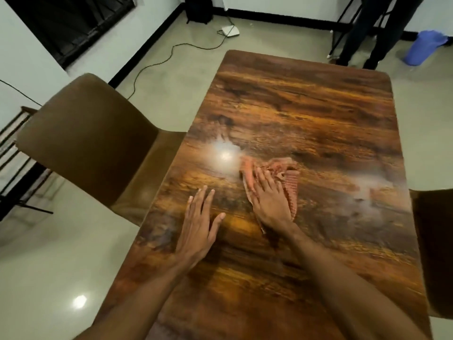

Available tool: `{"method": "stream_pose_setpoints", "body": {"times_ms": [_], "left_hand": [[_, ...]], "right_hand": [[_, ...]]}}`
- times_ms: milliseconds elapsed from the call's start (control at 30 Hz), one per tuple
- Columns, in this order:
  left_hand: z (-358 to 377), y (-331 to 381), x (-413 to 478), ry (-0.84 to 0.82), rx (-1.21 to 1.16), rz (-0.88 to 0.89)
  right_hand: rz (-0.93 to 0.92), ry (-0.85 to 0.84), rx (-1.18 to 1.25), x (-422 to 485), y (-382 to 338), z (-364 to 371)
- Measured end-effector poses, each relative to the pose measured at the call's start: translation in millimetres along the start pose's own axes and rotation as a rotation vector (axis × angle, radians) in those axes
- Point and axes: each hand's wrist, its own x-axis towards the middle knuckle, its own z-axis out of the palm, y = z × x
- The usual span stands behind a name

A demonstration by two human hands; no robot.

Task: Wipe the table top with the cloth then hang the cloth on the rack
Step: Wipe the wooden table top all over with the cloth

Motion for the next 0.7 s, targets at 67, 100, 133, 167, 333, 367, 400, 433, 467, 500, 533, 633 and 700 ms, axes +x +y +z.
{"method": "stream_pose_setpoints", "body": {"times_ms": [67,100,133,167,333,367,400,433,467,500,533,633,700], "left_hand": [[-18.7,-30.9,11.7,0.024,-0.022,-0.010],[-26.8,-44.3,17.7,0.028,-0.031,-0.013],[-35.4,-62.8,21.6,0.025,-0.037,-0.024],[-42.1,-76.6,25.8,0.027,-0.033,-0.024],[-67.8,-128.2,28.7,0.029,-0.061,-0.070],[-72.9,-135.6,26.4,0.025,-0.056,-0.078],[-75.9,-141.2,23.3,0.027,-0.056,-0.085],[-78.5,-146.4,21.1,0.035,-0.060,-0.092],[-81.4,-153.7,16.5,0.048,-0.070,-0.104],[-84.2,-158.8,13.7,0.061,-0.074,-0.113],[-87.6,-162.8,9.4,0.070,-0.079,-0.122],[-96.5,-168.8,-7.0,0.093,-0.108,-0.144],[-101.0,-168.2,-20.3,0.099,-0.124,-0.156]], "right_hand": [[-0.056,0.007,-0.012,31.2,-16.9,-2.4],[0.007,0.052,0.013,47.6,-14.2,-7.3],[0.106,0.087,0.022,62.8,-13.5,-8.1],[0.214,0.105,0.023,72.6,-13.7,-11.3],[-0.044,-0.007,-0.021,58.3,-136.0,25.3],[-0.148,-0.009,-0.049,52.6,-153.3,33.6],[-0.207,-0.003,-0.055,53.2,-159.8,38.6],[-0.197,-0.010,-0.044,60.5,-160.7,38.3],[-0.147,-0.009,-0.035,68.8,-162.3,38.9],[-0.076,-0.004,-0.043,75.1,-163.9,37.3],[-0.028,0.010,-0.044,72.9,-172.5,37.6],[-0.104,-0.024,-0.018,13.1,-236.2,57.5],[-0.260,-0.072,-0.007,-40.1,-262.7,72.2]]}}
